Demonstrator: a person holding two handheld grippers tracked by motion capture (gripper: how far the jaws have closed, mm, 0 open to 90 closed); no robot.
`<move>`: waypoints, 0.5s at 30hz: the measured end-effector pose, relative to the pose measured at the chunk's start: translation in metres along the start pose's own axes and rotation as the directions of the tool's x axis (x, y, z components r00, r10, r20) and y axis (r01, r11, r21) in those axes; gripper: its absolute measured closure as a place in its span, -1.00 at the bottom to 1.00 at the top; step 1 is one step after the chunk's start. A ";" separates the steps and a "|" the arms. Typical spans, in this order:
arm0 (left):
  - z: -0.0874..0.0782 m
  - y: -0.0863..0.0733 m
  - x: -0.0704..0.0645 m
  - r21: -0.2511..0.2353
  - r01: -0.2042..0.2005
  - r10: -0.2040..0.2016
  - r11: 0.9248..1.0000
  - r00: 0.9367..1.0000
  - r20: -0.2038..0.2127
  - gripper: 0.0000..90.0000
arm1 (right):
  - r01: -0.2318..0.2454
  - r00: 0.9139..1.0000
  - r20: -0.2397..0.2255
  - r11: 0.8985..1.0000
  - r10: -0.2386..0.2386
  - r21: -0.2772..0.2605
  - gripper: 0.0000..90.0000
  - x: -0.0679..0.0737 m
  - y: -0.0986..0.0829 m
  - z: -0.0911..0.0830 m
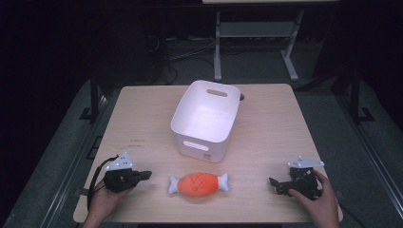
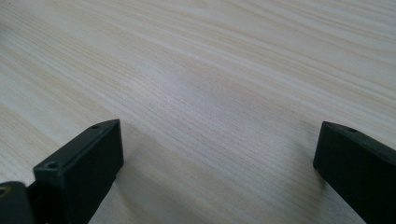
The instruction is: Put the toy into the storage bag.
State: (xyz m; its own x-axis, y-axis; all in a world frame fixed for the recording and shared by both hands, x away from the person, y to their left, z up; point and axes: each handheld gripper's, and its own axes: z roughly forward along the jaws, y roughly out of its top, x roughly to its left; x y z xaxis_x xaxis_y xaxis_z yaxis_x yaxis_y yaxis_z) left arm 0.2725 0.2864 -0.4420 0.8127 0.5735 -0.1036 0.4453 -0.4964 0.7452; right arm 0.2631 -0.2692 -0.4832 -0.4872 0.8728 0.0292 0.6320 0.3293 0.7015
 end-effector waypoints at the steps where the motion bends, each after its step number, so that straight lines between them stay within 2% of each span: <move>1: 0.001 0.001 -0.001 0.009 -0.008 0.008 1.000 1.000 -0.001 0.99 | 0.000 1.000 0.000 1.000 0.000 0.000 -0.98 0.000 0.000 0.000; 7: 0.008 0.009 -0.004 0.019 -0.031 0.031 0.999 0.999 0.016 0.99 | 0.000 1.000 0.000 1.000 0.000 0.000 -0.98 0.000 0.000 0.000; 15: 0.026 0.027 -0.008 0.027 -0.067 0.065 0.997 0.996 0.056 1.00 | 0.000 1.000 0.000 1.000 0.000 0.000 -0.98 0.000 0.000 0.000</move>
State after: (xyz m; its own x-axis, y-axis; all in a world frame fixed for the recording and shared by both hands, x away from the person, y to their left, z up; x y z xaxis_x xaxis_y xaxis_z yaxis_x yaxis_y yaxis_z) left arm 0.2877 0.2520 -0.4382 0.8597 0.5024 -0.0919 0.4001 -0.5507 0.7325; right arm 0.2631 -0.2692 -0.4832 -0.4871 0.8728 0.0292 0.6321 0.3293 0.7014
